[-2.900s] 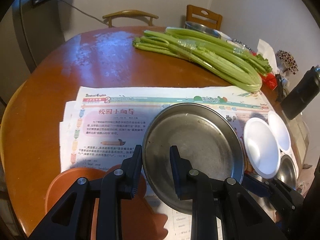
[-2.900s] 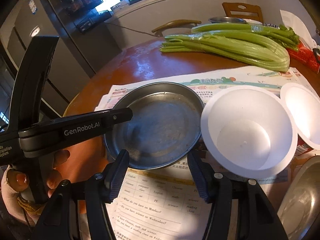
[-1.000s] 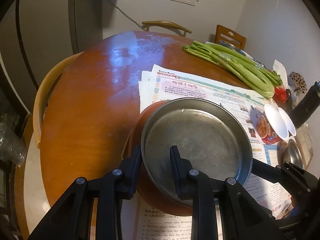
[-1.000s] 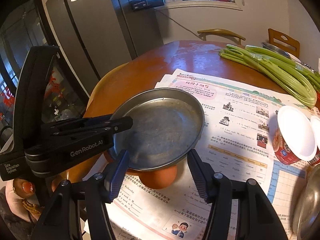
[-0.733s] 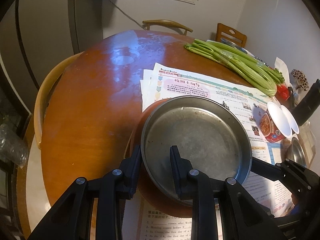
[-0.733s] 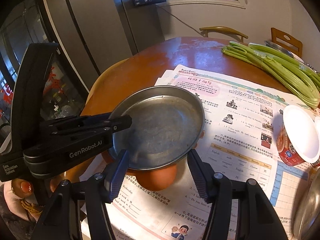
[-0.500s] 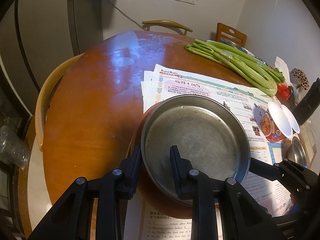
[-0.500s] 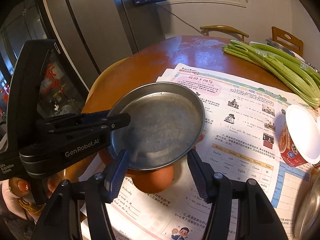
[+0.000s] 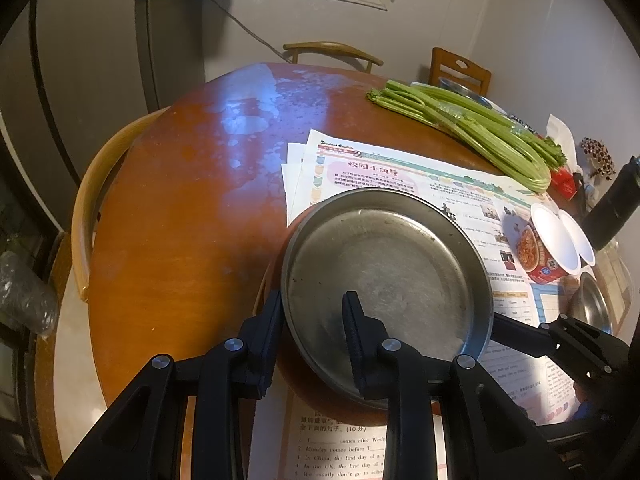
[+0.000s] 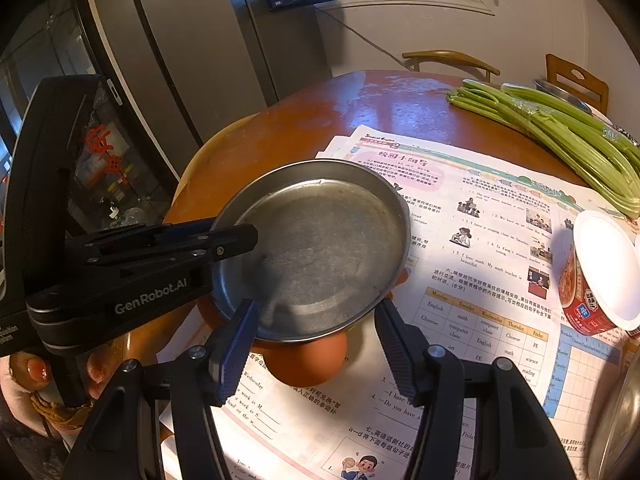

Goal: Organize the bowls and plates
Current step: 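Lower the silver tray with the left tool onto the orange plate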

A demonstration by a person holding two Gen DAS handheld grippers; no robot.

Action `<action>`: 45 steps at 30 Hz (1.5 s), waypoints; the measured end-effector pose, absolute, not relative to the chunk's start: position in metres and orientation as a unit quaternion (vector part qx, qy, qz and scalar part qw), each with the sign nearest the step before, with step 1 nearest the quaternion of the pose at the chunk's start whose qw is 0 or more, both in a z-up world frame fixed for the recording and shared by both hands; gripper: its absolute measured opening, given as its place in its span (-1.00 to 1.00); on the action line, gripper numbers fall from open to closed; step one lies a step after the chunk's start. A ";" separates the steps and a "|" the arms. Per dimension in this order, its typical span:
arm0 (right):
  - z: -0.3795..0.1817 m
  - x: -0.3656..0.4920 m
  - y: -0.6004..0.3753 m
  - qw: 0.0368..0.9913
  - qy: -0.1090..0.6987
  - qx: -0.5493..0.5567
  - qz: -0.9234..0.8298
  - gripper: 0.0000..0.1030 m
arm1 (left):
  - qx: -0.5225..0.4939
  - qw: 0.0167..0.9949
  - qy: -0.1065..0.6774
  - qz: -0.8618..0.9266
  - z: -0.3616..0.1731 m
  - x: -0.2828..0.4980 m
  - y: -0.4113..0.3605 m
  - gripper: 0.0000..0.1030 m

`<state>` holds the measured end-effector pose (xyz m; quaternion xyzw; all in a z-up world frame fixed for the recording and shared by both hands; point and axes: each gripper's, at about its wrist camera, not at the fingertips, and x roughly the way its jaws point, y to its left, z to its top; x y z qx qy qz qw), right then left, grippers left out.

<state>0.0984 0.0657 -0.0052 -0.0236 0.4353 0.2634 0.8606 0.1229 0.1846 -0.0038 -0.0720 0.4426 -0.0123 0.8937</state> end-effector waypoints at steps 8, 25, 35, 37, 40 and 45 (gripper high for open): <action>-0.006 0.096 0.069 0.861 0.435 -0.030 0.263 0.18 | -0.069 0.894 0.443 -0.009 -0.002 0.119 0.186 -0.21; 0.017 0.087 0.052 0.877 0.397 -0.012 0.269 0.18 | -0.105 0.896 0.432 -0.001 0.011 0.104 0.207 0.07; 0.013 0.103 0.022 0.872 0.418 0.033 0.252 0.19 | -0.173 0.863 0.474 -0.031 -0.020 0.108 0.212 0.13; 0.008 0.105 0.020 0.867 0.428 0.038 0.253 0.19 | -0.174 0.860 0.479 -0.034 -0.025 0.109 0.208 0.13; 0.000 0.106 0.020 0.858 0.443 0.044 0.255 0.19 | -0.168 0.860 0.481 -0.037 -0.028 0.110 0.202 0.13; -0.007 0.108 0.026 0.851 0.454 0.039 0.262 0.19 | -0.155 0.861 0.482 -0.041 -0.028 0.115 0.195 0.12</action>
